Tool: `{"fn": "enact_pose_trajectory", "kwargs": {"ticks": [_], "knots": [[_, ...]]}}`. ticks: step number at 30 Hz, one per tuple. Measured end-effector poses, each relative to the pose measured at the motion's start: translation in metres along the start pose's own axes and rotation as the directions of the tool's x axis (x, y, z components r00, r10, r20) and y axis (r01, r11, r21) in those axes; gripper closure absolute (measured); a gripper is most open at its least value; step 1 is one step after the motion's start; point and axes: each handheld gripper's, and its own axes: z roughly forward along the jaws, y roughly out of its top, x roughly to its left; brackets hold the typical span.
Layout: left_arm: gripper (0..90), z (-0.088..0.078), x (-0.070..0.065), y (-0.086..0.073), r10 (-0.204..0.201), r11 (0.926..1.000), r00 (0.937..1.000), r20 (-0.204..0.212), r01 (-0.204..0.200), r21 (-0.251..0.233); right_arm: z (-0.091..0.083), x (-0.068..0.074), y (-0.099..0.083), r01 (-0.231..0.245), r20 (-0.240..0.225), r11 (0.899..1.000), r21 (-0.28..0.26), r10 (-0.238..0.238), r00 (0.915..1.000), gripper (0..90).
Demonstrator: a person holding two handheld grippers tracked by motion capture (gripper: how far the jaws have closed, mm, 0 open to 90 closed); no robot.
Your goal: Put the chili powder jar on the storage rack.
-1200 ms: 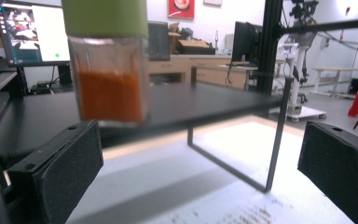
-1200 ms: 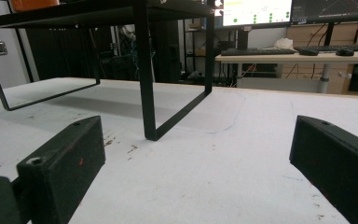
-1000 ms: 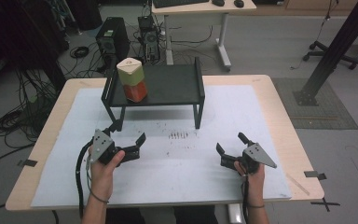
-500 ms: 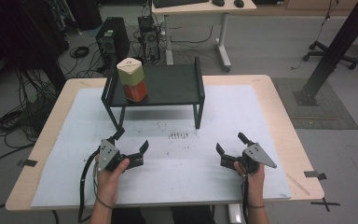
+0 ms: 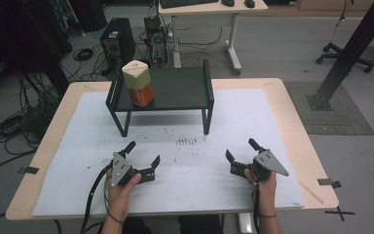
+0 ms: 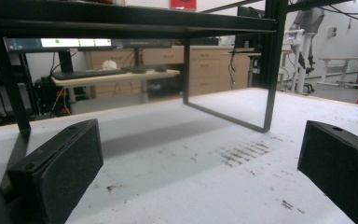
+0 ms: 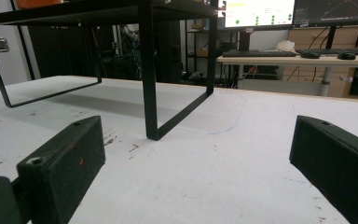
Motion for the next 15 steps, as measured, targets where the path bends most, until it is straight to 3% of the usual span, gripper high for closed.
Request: {"fn": "enact_pose_trajectory", "kwargs": {"ticks": [6,15], "knots": [[0.2,-0.0038,0.0022,-0.0031,-0.034,0.9982,0.9991,-0.024,0.032,-0.051,0.0003,0.0,0.0001,0.003,-0.001,1.0,0.003,-0.003,1.0,3.3],[0.2,-0.0033,0.0022,-0.0034,-0.035,0.9985,0.9992,-0.019,0.034,-0.044,0.0,0.0001,0.0,0.0,0.003,1.0,0.001,0.0,1.0,3.3]]}}
